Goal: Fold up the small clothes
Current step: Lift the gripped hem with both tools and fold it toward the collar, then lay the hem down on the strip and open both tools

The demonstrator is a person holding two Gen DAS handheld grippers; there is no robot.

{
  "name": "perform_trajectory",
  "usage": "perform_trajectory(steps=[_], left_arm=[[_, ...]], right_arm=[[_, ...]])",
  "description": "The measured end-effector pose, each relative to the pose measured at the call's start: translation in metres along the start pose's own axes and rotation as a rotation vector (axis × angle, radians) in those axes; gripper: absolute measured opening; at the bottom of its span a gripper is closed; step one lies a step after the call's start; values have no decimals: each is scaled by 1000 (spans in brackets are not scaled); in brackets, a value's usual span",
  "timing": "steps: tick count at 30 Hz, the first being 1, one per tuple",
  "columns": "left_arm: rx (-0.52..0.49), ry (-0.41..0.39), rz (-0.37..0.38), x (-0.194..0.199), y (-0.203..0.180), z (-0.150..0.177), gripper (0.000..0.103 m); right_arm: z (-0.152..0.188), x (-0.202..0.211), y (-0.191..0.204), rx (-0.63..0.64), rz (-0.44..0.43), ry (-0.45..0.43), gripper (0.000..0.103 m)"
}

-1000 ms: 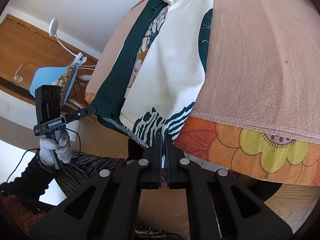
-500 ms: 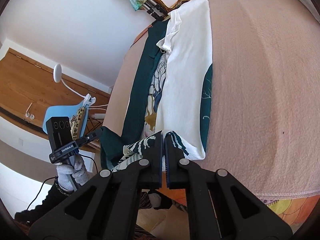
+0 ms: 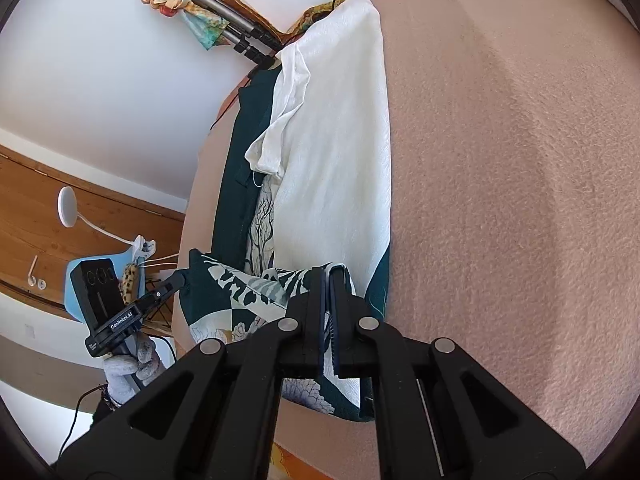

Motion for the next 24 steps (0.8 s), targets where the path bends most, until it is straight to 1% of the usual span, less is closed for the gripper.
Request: perform_trajectory(steps=[3,5,7,8,10,11,12,13,14,16,18,21,23,24], left_arm=[[-10,-3,-10,-4,2,-2,1],[-22,-21,-18,-4,0,-4,1],[-25,-46,-61,-3,1,-7,2],[-23,-53,-76,-3,2,-10,9],[-13,-78,-88,2,4,-14,16],[-12,-91,-83,7,4,-15,18],[-19,-105,-77,11,3,-14,18],[-35,-117,-81,15,1,-13,18],[-57,-124,-80,20,-2,-10,18],[-98,-113,-57,24,-9,-2,18],[-144,-85,-39,24,-16,11,18],[-224,-16,-31,16,-28,34,18],[-278,28,-27,7,-35,49,18],[-303,48,-36,2,-37,55,18]], right_arm=[[-2,-6,-2,13,27,11,3],[-2,-9,-6,0,25,18,4],[-1,-9,-9,-11,21,21,4],[-3,-9,-11,-13,22,22,4],[-5,-5,-12,-6,12,20,7],[-6,-3,-10,12,12,25,18],[-7,3,-9,35,39,21,40],[-9,11,-6,62,77,-5,48],[-10,20,-1,99,110,-44,51],[-8,32,11,177,163,-63,51],[-3,37,28,258,171,-75,51],[14,33,57,398,184,-54,51],[26,22,74,489,208,-25,51],[32,15,80,526,213,-5,50]])
Point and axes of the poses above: each gripper's, at about its wrist camera, not at the fingertips, and x roughly against the way its jaws point, y to its left, z to its underside, the point moved 4 cm from there along -x, roughly the way its jaws point, and after that the axes turned 15 degrees about x, right-handed, at the moved point
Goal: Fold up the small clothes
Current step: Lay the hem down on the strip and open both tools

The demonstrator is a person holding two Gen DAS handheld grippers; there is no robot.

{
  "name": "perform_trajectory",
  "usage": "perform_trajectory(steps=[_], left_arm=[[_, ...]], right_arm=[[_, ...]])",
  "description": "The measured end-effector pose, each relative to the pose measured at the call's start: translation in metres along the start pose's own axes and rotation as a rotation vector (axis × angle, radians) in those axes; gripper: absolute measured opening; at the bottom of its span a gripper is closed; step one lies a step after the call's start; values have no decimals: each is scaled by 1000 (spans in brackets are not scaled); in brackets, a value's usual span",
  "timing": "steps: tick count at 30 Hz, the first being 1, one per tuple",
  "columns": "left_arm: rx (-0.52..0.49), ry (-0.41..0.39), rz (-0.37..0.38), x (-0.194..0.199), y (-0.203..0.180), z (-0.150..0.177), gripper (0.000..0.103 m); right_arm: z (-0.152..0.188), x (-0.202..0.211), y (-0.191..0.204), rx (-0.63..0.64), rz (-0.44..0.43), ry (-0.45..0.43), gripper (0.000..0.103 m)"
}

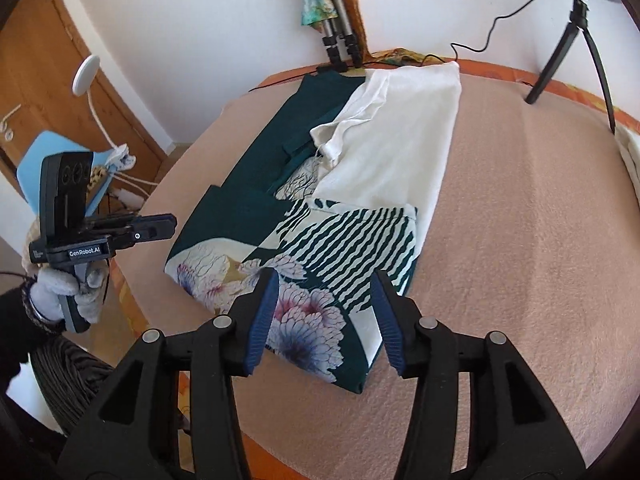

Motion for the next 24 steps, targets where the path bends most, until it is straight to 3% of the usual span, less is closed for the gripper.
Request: perform_trajectory(steps=[6,9,12,15,18,20,24], left_arm=[[-52,62,-29,-26,-1,9,18],[-55,49,-54,-31,6,1,18],[-52,33,-60,-34,12,-6,18],[-5,-17,-66,-22,19,-16,18],[64,-68,-103,-4,37,-28,18],[115,-80,-126,2,52,-33,24],[219,-42,-95,-6,75,-37,24]], right_arm=[[26,-25,14,101,83,136,42],[40,-26,8,66,87,178,42],[45,-21,8,65,66,174,42],[36,-10,1,-7,11,116,42],[21,-4,-16,-26,83,64,42],[12,-6,-29,-31,124,53,42],[3,-18,-54,-106,112,44,42]])
Point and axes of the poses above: each gripper's, at about its wrist camera, not at the fingertips, and x roughly against the way its jaws point, y to its left, z to its underside, the point moved 4 cm from there along -x, roughly the way its jaws point, and after that the axes turned 15 degrees about x, right-handed, at the moved point
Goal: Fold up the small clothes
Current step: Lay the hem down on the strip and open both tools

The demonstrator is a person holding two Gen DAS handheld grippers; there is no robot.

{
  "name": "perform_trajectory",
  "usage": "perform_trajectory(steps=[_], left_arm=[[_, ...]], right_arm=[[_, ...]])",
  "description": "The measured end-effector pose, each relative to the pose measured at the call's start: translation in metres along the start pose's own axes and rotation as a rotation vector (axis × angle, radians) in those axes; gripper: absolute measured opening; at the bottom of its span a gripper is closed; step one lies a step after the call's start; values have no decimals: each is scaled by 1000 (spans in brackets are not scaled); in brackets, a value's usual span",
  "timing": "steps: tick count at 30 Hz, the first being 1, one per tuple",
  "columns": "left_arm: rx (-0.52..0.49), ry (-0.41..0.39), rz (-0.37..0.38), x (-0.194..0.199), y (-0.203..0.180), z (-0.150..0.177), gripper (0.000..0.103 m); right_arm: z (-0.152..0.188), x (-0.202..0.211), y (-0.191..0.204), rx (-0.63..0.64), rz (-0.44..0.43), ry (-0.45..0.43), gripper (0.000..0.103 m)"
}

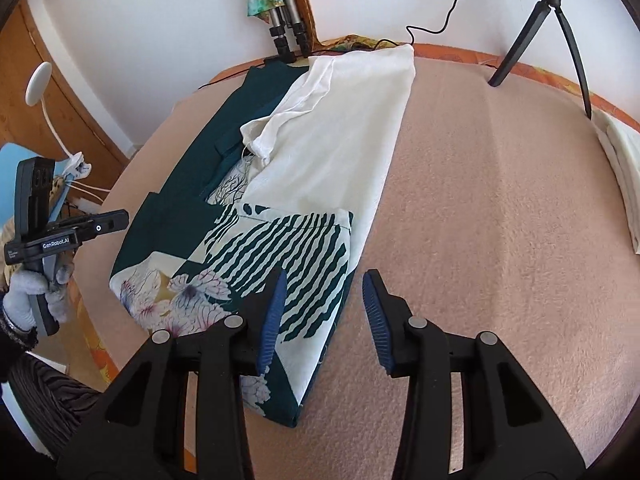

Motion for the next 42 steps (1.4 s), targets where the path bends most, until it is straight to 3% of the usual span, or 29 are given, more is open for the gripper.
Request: perform_trajectory(steps=[7,9,11,14,20,24,28,31,34,36,40,42], left_arm=[[7,3,48,-8,-4,-3,22],[-12,1,47,-10,-7,-3,22],[-21,-2,53,-11,-10,-3,10],[-44,-16,44,-11,-13,-3,5],[-98,-63,40,-9,-23,-6,2],[-104,-45,11,-17,-22,-10,2],[-92,-45,-28,-17,-17,-14,13],[-101,-51,-22,-12,-18,-24,13],[-118,-63,-28,-9,-22,-39,14],[-128,-72,-23,-7,-26,-52,14],[-142,-71,-4,-8,-35,-84,31],[-145,-70,3,-12,-37,-102,32]], right_arm=[[-5,-18,-5,-29,-30,21,41],[-4,-21,-2,-20,-35,30,29],[-3,-25,-1,-16,-36,42,27],[-2,-27,3,1,-24,49,10],[0,-19,11,48,24,35,3],[1,-14,7,51,79,30,3],[0,-14,3,31,36,39,4],[-2,-9,-1,22,42,31,5],[-8,-4,-8,11,46,19,20],[-13,3,-16,-15,53,-6,37],[-33,10,-32,-7,32,-26,38],[-44,10,-40,22,59,-29,38]])
Point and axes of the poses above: each gripper's, at about its wrist camera, not at the fingertips, and x roughly against the way its jaws point, y to its left, z to its underside, the point moved 4 cm from there along -x, roughly the way its jaws point, and after that the axes turned 15 degrees about x, right-handed, at the moved point
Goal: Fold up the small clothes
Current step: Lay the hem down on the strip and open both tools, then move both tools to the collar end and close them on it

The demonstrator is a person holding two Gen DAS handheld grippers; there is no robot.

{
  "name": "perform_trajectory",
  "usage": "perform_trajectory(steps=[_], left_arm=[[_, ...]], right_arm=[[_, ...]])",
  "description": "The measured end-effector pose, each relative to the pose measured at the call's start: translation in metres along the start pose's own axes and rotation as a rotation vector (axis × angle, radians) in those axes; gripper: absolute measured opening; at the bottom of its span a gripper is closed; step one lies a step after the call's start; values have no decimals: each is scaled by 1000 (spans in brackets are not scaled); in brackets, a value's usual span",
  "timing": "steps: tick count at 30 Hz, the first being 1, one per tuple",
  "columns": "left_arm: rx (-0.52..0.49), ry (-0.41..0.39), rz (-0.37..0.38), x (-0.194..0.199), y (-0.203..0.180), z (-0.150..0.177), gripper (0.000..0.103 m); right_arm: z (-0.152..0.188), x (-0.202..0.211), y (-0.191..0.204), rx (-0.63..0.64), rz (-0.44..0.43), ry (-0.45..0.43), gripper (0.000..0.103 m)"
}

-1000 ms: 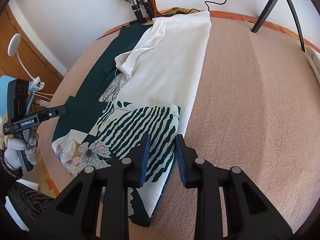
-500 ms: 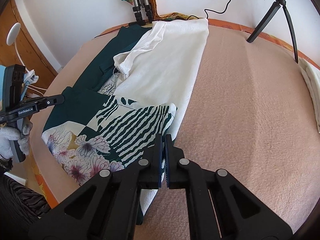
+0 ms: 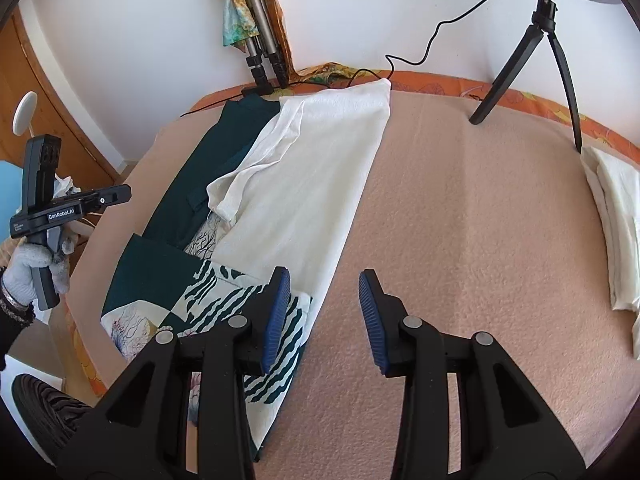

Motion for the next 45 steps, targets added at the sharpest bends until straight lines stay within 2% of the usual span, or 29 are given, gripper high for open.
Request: perform_trajectory(steps=[3,7,11,17,25,31,33,38,41,42,44,45], left_arm=[[19,3,7,-11,4,-25,33],[58,7,9,-33,15,-52,45],[117,19,50,-55,30,-73,45],[136,12,48,-86,42,-103,45],[69,-2,-8,-121,44,-129,45],[80,-14,21,-135,47,-147,45],[81,-9,53,-138,46,-151,45],[43,-16,25,-144,40,-153,45],[46,-34,11,-146,40,-155,38],[40,-38,3,-148,39,-155,34],[33,-41,-10,-150,39,-155,9],[37,-43,-15,-151,40,-155,8]], right_arm=[[-20,-6,-13,40,-7,-23,38],[-48,-24,-35,32,-23,-12,38],[-72,-51,-57,-1,-52,0,38],[-99,-89,-77,-8,-70,12,38],[-125,-133,-96,-39,-100,15,38],[-144,-159,-104,-35,-110,5,38],[-151,-166,-109,-44,-118,-1,38],[-164,-172,-118,-69,-161,-33,38],[-167,-179,-113,-53,-165,-21,37],[-168,-182,-110,-43,-164,-16,30],[-168,-184,-103,-18,-158,-6,20],[-168,-184,-101,-9,-155,-5,15]])
Point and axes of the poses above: each gripper's, at about its wrist camera, not at the fingertips, and x roughly against the way its jaws point, y to its left, z to its underside, the point moved 4 cm from there along -x, roughly the way its jaws point, and after that the axes turned 15 degrees about x, right-handed, at the moved point
